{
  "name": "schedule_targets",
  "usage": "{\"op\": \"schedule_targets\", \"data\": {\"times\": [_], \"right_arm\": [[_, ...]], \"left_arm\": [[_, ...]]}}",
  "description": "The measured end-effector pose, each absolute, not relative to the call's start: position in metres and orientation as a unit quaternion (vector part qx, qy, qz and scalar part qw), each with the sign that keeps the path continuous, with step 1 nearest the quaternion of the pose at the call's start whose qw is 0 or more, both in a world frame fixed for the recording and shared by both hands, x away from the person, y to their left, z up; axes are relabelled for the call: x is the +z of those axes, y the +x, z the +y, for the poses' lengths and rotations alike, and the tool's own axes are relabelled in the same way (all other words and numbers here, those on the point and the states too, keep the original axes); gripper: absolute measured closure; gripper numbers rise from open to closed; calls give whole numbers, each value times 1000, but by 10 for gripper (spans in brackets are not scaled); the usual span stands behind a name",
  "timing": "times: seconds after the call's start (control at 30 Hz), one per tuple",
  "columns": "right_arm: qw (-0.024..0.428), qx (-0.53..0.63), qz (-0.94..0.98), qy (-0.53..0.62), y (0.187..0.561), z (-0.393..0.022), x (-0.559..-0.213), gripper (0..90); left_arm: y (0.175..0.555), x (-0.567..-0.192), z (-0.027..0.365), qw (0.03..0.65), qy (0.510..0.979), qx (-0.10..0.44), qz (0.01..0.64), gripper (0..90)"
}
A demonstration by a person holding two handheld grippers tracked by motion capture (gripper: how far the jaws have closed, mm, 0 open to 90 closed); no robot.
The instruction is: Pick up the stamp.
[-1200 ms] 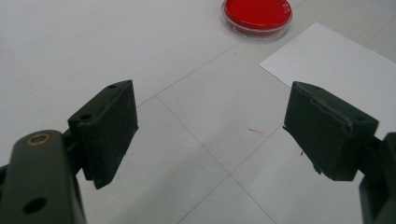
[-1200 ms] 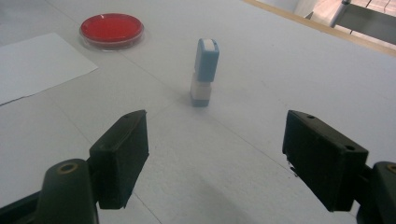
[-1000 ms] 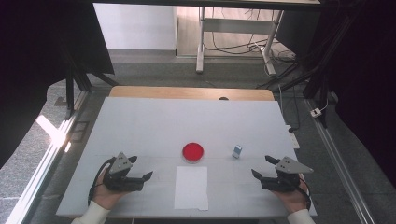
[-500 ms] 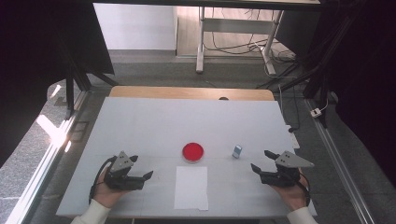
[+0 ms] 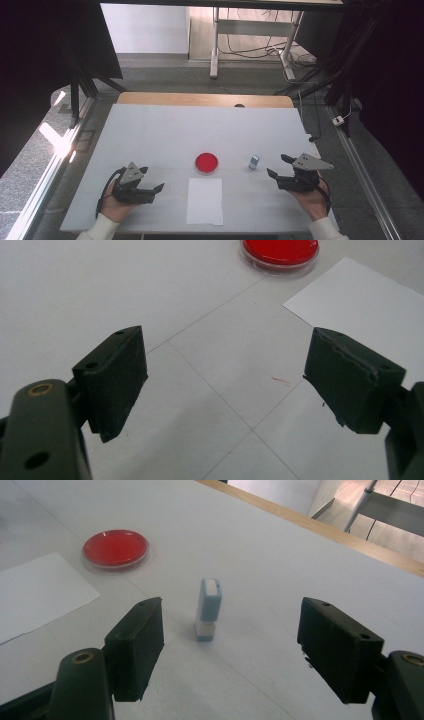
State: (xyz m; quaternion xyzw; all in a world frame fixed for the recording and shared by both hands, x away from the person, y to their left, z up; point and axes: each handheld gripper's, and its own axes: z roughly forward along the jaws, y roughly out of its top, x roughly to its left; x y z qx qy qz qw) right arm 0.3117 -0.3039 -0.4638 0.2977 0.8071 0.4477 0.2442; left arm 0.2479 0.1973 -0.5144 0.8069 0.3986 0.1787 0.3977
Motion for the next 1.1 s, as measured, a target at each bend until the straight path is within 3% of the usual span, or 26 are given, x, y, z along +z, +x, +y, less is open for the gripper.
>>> {"op": "schedule_targets", "data": {"times": [0.6, 1.1], "right_arm": [[231, 443, 814, 297, 336, -286, -442, 265], [194, 414, 836, 305, 364, -268, -435, 269]], "left_arm": [[249, -516, 194, 393, 812, 179, 394, 174], [250, -517, 194, 389, 813, 178, 395, 174]]}}
